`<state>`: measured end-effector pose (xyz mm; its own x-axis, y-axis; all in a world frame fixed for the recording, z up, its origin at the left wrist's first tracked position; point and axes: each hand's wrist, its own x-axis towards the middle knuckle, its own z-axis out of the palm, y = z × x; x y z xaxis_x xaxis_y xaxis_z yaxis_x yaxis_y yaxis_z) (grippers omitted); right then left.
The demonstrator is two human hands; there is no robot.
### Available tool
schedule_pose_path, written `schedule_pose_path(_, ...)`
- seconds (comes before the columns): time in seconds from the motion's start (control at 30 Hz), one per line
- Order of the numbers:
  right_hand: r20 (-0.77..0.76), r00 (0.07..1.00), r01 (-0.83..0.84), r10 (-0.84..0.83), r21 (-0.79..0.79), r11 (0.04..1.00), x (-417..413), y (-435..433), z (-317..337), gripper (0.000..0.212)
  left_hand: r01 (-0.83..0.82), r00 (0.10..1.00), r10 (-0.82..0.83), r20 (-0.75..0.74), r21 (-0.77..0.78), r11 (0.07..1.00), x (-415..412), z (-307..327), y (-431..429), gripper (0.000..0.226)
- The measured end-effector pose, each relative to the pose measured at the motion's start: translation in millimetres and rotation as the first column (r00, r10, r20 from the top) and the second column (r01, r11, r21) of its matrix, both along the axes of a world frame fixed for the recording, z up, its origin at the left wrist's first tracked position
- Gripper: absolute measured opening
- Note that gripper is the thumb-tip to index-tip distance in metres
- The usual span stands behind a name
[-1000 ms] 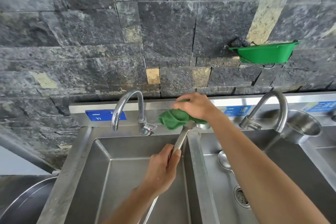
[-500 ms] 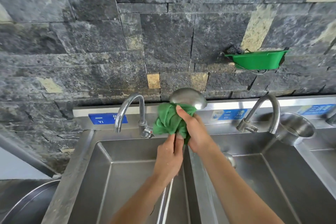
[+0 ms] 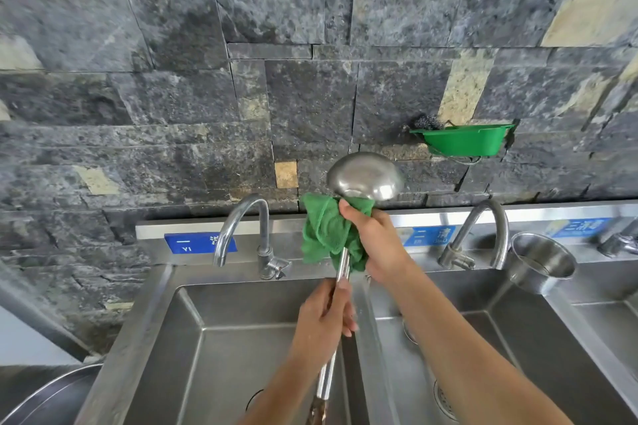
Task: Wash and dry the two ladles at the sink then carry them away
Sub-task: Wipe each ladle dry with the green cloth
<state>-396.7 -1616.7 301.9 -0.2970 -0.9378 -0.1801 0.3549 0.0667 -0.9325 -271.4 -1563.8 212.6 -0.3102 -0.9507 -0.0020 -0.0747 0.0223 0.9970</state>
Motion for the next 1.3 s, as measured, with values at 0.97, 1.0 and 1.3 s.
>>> schedule_pose_path(0.97,-0.148,0.972,-0.160,0.180,0.138,0.977,19.8,19.9,27.7,0.031,-0.167,0.979,0.173,0.109,-0.062,0.984,-9.3,66.0,9.2,0.028)
schedule_pose_path(1.0,-0.162,0.969,-0.166,0.188,0.138,0.976,20.5,24.1,23.3,0.029,-0.162,0.981,0.167,0.098,-0.064,0.985,-8.9,68.1,10.0,0.025)
schedule_pose_path(1.3,-0.278,0.921,-0.248,0.272,0.117,0.962,-2.6,18.4,47.6,0.028,-0.340,0.884,0.434,0.171,-0.401,0.851,30.6,103.2,0.0,0.049)
